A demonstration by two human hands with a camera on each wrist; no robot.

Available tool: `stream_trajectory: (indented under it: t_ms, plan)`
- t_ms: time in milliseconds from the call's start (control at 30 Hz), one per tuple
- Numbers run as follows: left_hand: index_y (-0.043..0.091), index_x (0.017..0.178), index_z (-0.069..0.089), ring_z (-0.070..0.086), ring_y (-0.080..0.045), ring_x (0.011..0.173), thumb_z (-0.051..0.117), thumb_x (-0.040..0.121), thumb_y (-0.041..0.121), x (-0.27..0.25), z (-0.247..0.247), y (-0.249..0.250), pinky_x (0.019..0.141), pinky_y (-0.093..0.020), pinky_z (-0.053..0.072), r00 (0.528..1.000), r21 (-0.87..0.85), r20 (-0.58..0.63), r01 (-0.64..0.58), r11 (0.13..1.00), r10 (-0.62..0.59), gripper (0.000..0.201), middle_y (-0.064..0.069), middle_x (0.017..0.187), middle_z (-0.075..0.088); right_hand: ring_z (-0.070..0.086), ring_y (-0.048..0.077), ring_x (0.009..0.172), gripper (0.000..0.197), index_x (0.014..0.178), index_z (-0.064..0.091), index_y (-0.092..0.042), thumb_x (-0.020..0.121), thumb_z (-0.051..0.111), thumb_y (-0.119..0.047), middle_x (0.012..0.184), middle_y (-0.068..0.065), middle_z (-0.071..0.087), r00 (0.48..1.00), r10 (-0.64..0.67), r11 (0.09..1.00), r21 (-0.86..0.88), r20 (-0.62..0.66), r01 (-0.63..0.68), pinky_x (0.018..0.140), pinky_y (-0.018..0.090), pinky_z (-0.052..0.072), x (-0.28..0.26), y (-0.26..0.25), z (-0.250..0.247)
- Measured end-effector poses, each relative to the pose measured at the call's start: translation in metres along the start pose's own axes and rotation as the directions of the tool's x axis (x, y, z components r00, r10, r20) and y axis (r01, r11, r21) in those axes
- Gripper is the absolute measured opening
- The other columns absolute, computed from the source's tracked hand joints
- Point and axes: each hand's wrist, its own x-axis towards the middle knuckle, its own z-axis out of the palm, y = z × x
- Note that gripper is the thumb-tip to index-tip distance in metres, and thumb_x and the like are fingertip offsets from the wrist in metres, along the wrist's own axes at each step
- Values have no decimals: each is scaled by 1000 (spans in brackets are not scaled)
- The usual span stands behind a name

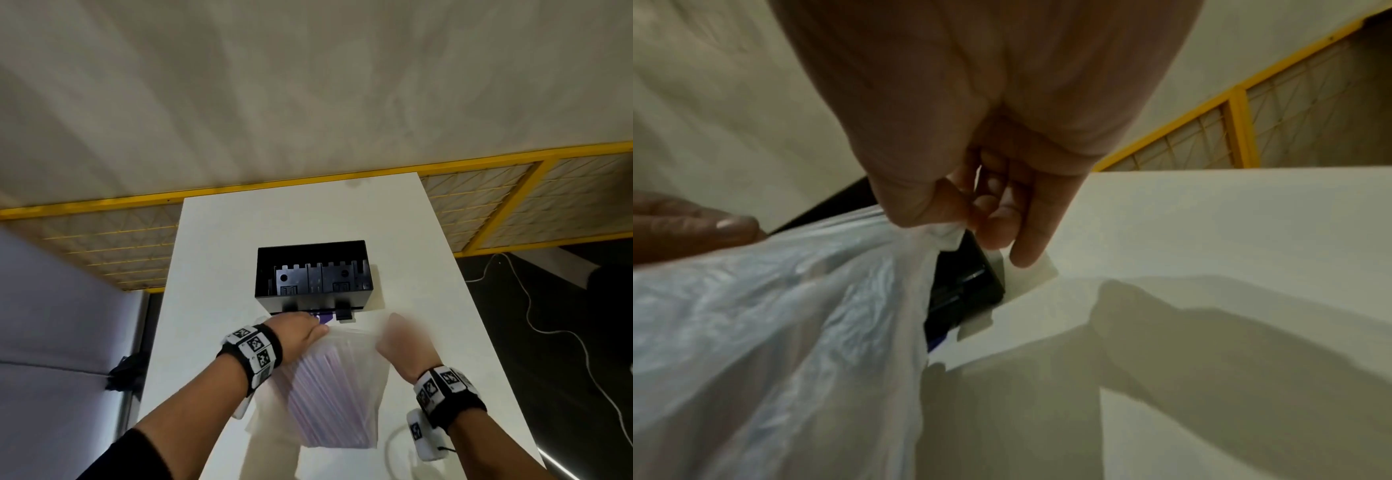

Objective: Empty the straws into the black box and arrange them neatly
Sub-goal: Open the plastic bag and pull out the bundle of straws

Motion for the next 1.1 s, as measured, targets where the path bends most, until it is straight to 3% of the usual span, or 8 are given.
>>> stream_trajectory:
  t_ms: [333, 467, 600, 700, 833, 933, 1000, 1100]
  plan:
    - [35, 74, 46, 52, -11, 74, 22, 100, 62, -71, -20, -47, 76, -31, 45, 928, -17, -317, 201, 979, -196, 45, 10, 88, 44, 57, 14, 59, 24, 74, 48, -31, 82, 65, -17, 63, -5, 58, 990, -91, 995, 15, -108, 94, 53, 26, 50, -26, -4, -40]
    - [30, 62, 46, 51, -9, 55, 39, 102, 54, -88, -3, -26, 62, -27, 42, 797, -166, -518, 263, 950, -311, 47, 9, 82, 41, 56, 13, 63, 22, 77, 46, -33, 82, 64, -21, 76, -10, 58, 968, -189, 980, 33, -167, 197, 54, 25, 50, -42, -19, -48]
    - [31, 56, 48, 51, -4, 59, 63, 97, 38, -99, 10, -5, 66, -26, 43, 687, -371, -586, 245, 896, -430, 44, 7, 78, 46, 60, 12, 78, 11, 86, 52, -31, 82, 52, -41, 89, -13, 59, 961, -250, 956, 129, -121, 265, 64, 27, 54, -61, -36, -53]
    - [29, 91, 71, 56, -1, 77, 68, 94, 19, -101, 23, 8, 79, -18, 48, 637, -598, -539, 171, 783, -551, 11, 5, 91, 52, 62, 27, 81, 16, 92, 52, -26, 87, 45, -39, 89, -5, 64, 981, -180, 931, 332, 66, 149, 69, 35, 61, -66, -42, -46]
    - [19, 142, 54, 54, 1, 93, 55, 98, 1, -96, 36, 22, 91, -13, 41, 676, -704, -431, 162, 691, -598, 47, 3, 110, 45, 62, 28, 82, 19, 84, 52, -23, 98, 47, -12, 86, 17, 56, 985, -115, 899, 435, 130, 48, 76, 36, 63, -62, -48, -36]
    - [18, 150, 45, 53, 0, 101, 48, 97, -6, -93, 36, 29, 90, -9, 38, 690, -756, -389, 139, 639, -611, 58, 3, 115, 47, 56, 20, 73, 24, 80, 53, -18, 96, 48, -1, 79, 10, 49, 980, -44, 829, 554, 194, -72, 75, 37, 62, -58, -52, -33]
    - [19, 149, 48, 54, -9, 122, 43, 97, -8, -92, 34, 32, 91, -7, 37, 687, -832, -337, 102, 545, -643, 58, 3, 130, 52, 50, 24, 75, 24, 81, 53, -14, 94, 43, 4, 81, 10, 45, 966, -60, 774, 623, 253, -115, 71, 36, 57, -56, -55, -32]
    - [22, 140, 59, 47, -16, 136, 41, 91, -15, -91, 31, 35, 98, -21, 41, 674, -930, -235, 54, 365, -700, 64, -3, 140, 56, 54, 24, 77, 27, 84, 59, -11, 93, 39, 5, 81, 9, 52, 954, -99, 795, 599, 285, -96, 74, 35, 56, -56, -60, -31]
